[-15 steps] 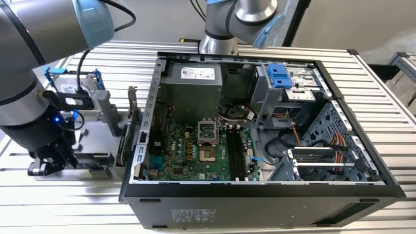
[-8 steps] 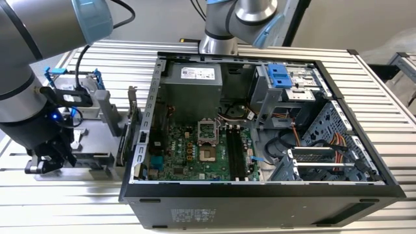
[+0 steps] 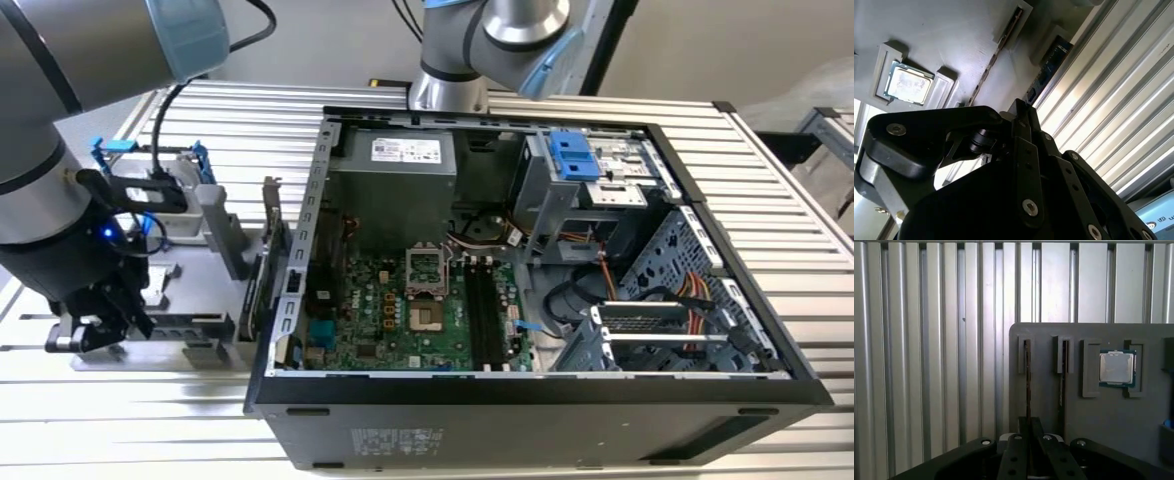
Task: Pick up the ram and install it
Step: 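Pick up the ram and move it above insertion slot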
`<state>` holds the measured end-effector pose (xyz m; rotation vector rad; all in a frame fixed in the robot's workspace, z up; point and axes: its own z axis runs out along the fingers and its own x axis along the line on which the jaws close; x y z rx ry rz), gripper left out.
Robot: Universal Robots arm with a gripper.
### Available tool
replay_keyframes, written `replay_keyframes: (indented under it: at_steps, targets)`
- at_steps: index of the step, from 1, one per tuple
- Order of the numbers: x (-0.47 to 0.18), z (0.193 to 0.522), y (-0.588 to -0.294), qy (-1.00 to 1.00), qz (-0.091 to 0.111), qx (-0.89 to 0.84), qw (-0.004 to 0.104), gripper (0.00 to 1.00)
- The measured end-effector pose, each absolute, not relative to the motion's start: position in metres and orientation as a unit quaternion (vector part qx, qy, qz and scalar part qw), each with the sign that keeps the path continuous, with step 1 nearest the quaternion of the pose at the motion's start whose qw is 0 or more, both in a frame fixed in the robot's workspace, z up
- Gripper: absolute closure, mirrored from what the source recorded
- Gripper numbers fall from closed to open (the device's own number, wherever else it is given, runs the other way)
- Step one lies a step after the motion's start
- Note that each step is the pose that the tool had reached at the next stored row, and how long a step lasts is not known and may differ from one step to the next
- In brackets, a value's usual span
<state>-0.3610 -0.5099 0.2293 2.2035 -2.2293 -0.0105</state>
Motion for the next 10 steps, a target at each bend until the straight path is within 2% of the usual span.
replay_keyframes:
  at_steps: [10]
  targets:
    - [-0.361,0.236,-0.5099,-0.711,-0.003,0.703,0.004,1.0]
